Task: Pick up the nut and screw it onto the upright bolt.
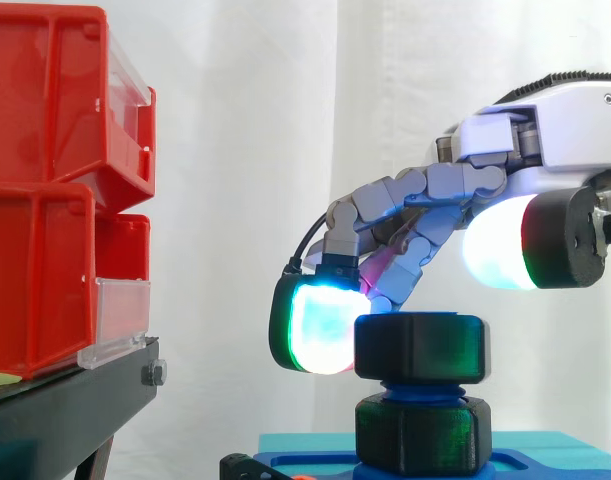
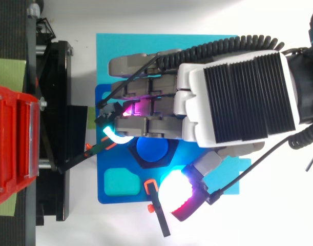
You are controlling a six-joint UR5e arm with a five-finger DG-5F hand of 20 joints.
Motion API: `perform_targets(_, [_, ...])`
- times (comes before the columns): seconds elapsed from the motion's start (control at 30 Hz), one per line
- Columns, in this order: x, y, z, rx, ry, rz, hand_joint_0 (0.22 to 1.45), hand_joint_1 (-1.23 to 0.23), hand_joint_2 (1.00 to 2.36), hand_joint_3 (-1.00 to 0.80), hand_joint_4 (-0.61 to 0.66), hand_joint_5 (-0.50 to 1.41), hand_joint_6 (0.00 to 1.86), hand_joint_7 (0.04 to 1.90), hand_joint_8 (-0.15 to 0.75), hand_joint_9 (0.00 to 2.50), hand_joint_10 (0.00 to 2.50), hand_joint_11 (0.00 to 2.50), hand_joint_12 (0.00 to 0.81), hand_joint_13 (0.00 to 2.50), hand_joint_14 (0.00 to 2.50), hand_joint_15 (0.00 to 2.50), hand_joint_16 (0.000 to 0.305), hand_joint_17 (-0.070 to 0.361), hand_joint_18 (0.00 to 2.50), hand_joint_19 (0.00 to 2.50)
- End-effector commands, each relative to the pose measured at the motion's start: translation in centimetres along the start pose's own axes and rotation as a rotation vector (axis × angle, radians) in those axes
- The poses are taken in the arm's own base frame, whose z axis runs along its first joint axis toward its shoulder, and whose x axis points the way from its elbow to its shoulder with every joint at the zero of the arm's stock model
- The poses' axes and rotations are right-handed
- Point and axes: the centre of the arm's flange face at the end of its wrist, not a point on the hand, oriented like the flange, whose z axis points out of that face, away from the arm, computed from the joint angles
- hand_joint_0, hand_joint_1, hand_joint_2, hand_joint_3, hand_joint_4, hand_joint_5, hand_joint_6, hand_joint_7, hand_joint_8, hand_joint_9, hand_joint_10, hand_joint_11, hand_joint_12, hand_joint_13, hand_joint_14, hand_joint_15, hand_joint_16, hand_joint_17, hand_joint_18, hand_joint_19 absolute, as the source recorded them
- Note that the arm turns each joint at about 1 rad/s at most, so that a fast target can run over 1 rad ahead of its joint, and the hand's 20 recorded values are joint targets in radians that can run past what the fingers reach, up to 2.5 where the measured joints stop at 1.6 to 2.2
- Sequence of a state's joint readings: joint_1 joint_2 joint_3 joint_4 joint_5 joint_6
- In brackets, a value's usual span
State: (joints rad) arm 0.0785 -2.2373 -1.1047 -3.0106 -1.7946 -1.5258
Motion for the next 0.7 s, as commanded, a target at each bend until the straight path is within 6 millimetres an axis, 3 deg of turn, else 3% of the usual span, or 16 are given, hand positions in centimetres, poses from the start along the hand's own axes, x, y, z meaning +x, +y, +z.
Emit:
perform_targets(0.0, [0.0, -0.4, -0.2, 0.002, 0.001, -0.004, 0.54, -0.17, 1.00, -0.50, 0.17, -0.04, 0.50, 1.29, 0.256, 0.78, 0.00, 0.00, 0.228, 0.62, 0.00, 0.00, 0.018, 0.041, 0.25, 0.00])
perform_targets(0.27, [-0.1, -1.8, -0.8, 0.006, -0.004, -0.024, 0.54, -0.18, 1.00, -0.50, 0.18, -0.02, 0.50, 1.46, 0.266, 0.82, 0.00, 0.00, 0.221, 0.65, 0.00, 0.00, 0.017, 0.039, 0.27, 0.00])
perform_targets(0.67, [-0.2, -3.9, -1.9, 0.001, -0.004, -0.038, 0.55, -0.20, 1.00, -0.50, 0.17, -0.01, 0.67, 1.19, 0.272, 0.97, 0.00, 0.00, 0.195, 0.75, 0.00, 0.00, 0.013, 0.028, 0.39, 0.00])
